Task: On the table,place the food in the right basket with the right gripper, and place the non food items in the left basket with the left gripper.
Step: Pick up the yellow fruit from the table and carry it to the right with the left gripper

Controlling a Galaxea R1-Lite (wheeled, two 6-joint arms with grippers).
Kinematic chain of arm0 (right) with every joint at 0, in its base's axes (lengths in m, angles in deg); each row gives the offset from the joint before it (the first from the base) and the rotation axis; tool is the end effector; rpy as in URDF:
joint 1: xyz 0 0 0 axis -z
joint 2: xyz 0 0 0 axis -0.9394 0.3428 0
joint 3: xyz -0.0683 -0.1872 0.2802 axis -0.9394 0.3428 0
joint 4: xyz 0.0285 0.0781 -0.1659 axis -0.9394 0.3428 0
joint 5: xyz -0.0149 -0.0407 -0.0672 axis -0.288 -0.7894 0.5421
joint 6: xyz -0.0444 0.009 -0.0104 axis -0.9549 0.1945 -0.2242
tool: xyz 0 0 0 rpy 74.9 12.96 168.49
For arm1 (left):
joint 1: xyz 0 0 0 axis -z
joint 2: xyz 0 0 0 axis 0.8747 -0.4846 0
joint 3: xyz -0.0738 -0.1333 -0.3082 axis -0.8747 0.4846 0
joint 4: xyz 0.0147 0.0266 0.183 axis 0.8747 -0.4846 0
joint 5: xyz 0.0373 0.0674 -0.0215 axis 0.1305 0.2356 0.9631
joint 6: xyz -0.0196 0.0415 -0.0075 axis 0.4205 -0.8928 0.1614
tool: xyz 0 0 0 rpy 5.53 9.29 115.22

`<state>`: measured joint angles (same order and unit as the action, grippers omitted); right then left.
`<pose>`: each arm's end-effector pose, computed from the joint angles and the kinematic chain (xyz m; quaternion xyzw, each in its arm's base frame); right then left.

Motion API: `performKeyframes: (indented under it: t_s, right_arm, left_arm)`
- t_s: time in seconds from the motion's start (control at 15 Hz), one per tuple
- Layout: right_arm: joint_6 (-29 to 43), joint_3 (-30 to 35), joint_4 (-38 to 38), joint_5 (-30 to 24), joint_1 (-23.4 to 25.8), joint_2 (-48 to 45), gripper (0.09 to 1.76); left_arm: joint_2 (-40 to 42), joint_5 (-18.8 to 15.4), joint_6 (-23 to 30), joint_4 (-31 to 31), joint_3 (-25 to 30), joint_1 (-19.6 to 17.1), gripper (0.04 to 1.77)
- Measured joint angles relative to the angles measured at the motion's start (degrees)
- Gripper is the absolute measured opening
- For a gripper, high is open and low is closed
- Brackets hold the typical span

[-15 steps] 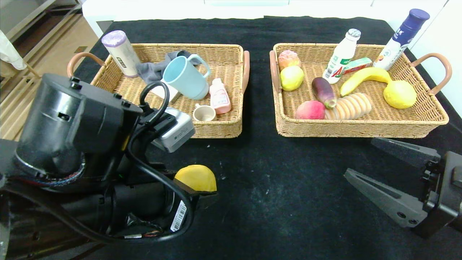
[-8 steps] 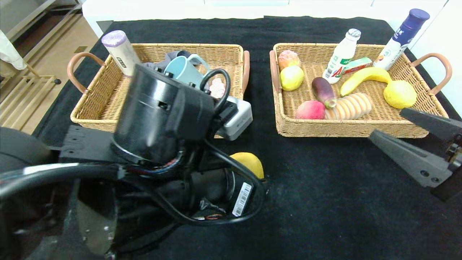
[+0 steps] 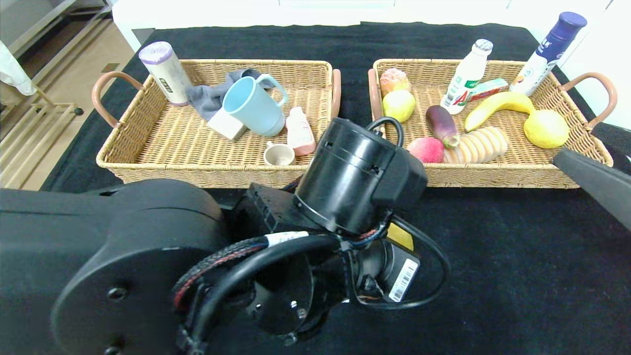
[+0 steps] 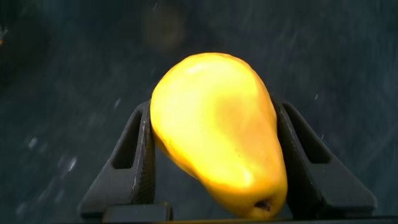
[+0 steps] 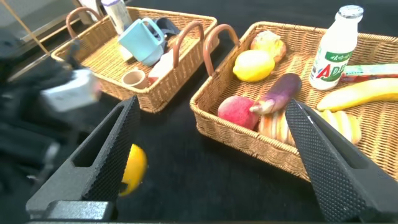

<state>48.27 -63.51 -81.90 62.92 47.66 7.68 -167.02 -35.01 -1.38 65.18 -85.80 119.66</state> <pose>0.1308 0.0638 0.3122 0.0069 -0.1307 0.2883 0.9485 0.2052 -0.3088 0.2673 0.1243 0.2301 -0.3218 0.9100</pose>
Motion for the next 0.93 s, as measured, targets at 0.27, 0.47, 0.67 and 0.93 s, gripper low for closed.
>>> performKeyframes:
  t_s: [0.27,0.47,0.67,0.93]
  right_arm:
    - [0.05,-1.07,2.62,0.0,0.0,-2.56,1.71]
    - [0.05,-1.27,2.71,0.0,0.0,-3.39,1.71]
    - [0.05,-1.24,2.71,0.01,0.0,-3.66,1.71]
    - [0.02,-1.24,2.88,0.01,0.04,-3.72,1.71]
  left_arm:
    - [-4.41,1.89,-0.09,-0.61,-5.88,1.19,1.12]
    - [-6.68,2.23,-0.33,-0.74,-7.88,1.35,1.12]
    - [-8.78,2.28,-0.52,-1.73,-9.68,1.07,1.12]
    - [-9.96,2.19,-0.5,-1.9,-10.41,1.02,1.12]
